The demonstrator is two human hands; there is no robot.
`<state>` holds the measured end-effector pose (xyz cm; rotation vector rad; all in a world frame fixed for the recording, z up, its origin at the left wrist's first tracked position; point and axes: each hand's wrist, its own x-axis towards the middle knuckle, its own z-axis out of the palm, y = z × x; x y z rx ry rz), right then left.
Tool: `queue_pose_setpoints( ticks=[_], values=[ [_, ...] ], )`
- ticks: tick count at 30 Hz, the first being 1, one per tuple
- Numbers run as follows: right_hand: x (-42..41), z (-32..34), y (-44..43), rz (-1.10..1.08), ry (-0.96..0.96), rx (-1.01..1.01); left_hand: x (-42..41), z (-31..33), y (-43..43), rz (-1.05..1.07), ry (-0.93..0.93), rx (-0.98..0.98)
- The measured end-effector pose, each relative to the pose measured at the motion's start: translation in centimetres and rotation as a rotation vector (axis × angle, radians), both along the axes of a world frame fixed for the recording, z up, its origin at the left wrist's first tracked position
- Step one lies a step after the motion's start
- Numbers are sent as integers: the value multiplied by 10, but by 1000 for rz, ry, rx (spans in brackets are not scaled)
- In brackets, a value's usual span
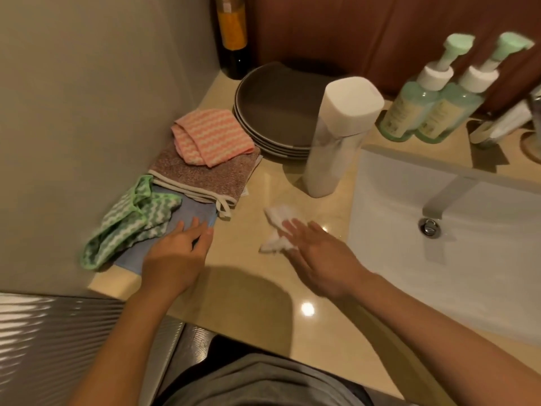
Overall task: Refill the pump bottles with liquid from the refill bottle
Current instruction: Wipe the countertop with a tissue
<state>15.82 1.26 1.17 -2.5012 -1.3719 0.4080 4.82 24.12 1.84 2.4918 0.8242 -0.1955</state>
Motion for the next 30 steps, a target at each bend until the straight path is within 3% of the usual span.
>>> queue_pose_setpoints(
  ticks=[5, 11, 22, 26, 30],
  values=[
    [39, -8, 70, -158, -33, -149, -2, -4, 2, -27, -17, -27],
    [15, -22, 114, -28, -181, -190, -6, -7, 1, -19, -50, -19],
    [-76, -29, 3, 306, -1, -69, -8, -11, 0, -25, -56, -15],
    [-51, -22, -48, 259, -47, -77, -10, -15, 1, -9, -83, -36],
    [-2, -22, -80, 43, -35, -70, -10, -18, 0, 2, -95, -31]
  ],
)
